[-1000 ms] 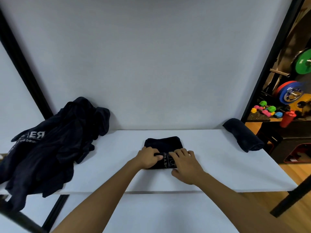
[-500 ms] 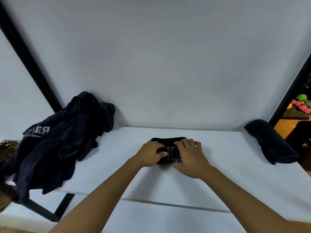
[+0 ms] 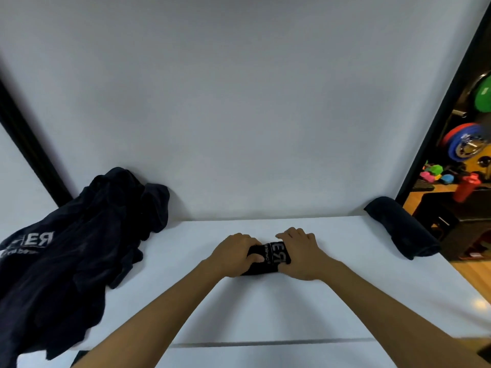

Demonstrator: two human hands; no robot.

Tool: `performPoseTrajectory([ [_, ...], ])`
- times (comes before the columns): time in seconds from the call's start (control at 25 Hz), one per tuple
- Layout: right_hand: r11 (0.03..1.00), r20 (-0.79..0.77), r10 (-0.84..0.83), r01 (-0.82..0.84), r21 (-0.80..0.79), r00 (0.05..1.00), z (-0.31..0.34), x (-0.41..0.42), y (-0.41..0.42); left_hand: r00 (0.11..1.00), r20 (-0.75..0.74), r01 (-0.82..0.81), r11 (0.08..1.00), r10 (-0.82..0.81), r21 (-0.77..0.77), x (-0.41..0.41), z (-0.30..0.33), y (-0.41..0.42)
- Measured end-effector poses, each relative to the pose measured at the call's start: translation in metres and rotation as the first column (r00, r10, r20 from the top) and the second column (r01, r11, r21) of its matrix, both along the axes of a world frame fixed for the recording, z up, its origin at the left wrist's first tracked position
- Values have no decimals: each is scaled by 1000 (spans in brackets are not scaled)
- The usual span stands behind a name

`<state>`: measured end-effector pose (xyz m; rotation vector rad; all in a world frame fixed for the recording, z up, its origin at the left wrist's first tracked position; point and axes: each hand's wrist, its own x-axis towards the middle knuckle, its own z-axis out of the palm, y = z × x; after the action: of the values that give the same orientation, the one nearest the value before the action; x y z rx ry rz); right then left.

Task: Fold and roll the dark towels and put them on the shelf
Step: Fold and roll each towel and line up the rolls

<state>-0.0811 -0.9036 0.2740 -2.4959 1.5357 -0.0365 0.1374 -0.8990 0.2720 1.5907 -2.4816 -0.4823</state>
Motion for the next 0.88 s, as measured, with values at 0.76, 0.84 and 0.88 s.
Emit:
performPoseTrajectory([
  [0.76, 964, -93, -252, 258, 61, 963, -15, 40, -30, 954, 295, 35, 999, -44, 34, -12, -17, -60],
  [0.84, 958, 2, -284, 284, 52, 959, -15, 38, -25, 971, 232, 71, 997, -62, -32, -8, -20, -62],
  [0.88, 958, 50, -287, 286, 23, 957, -16, 36, -20, 974, 212, 99, 991, -77, -95, -5, -23, -62],
])
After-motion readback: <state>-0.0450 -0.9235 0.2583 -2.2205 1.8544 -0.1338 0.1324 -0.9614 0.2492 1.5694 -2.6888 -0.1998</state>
